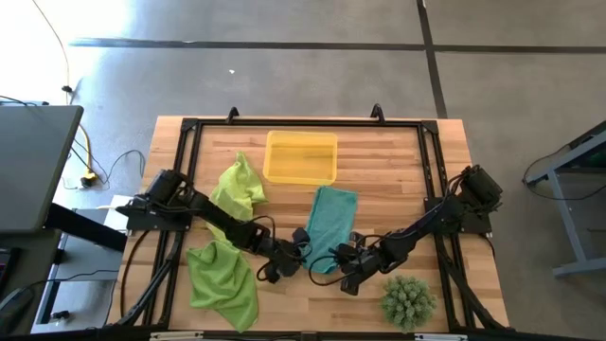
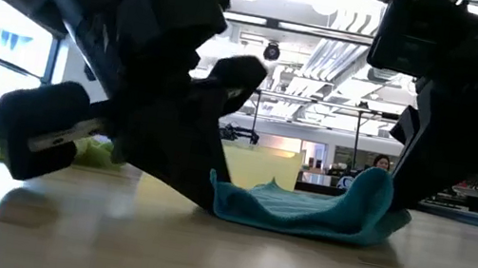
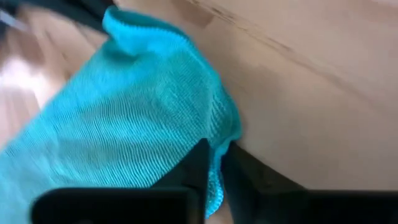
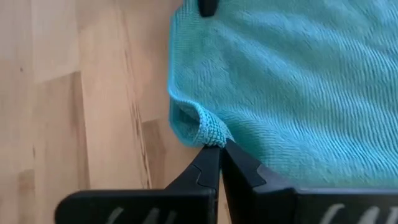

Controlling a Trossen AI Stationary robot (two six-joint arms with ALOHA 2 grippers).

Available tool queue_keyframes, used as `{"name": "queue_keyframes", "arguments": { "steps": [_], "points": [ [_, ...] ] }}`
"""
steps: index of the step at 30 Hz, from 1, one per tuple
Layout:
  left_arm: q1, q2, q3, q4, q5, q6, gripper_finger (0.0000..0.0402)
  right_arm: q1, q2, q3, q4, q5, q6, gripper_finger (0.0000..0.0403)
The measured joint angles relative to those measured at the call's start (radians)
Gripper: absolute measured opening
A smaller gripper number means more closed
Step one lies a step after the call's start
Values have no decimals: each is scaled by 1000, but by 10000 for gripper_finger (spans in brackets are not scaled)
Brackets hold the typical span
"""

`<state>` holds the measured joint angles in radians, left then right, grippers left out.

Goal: Roll microfiber towels into tight, uniform cylinder then place into a basket
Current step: Roll the blue microfiber towel

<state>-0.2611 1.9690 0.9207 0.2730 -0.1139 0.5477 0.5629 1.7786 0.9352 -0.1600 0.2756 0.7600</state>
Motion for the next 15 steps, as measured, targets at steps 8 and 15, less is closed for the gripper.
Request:
{"name": "queue_keyframes", "arguments": {
  "steps": [8,15],
  "points": [
    [0,-2,-1,0,9,-365,12,0,0,0,-58,-16,158,0],
    [0,-20,-1,71,-4,-762,2,-9,0,0,-77,-34,326,0]
  ]
}}
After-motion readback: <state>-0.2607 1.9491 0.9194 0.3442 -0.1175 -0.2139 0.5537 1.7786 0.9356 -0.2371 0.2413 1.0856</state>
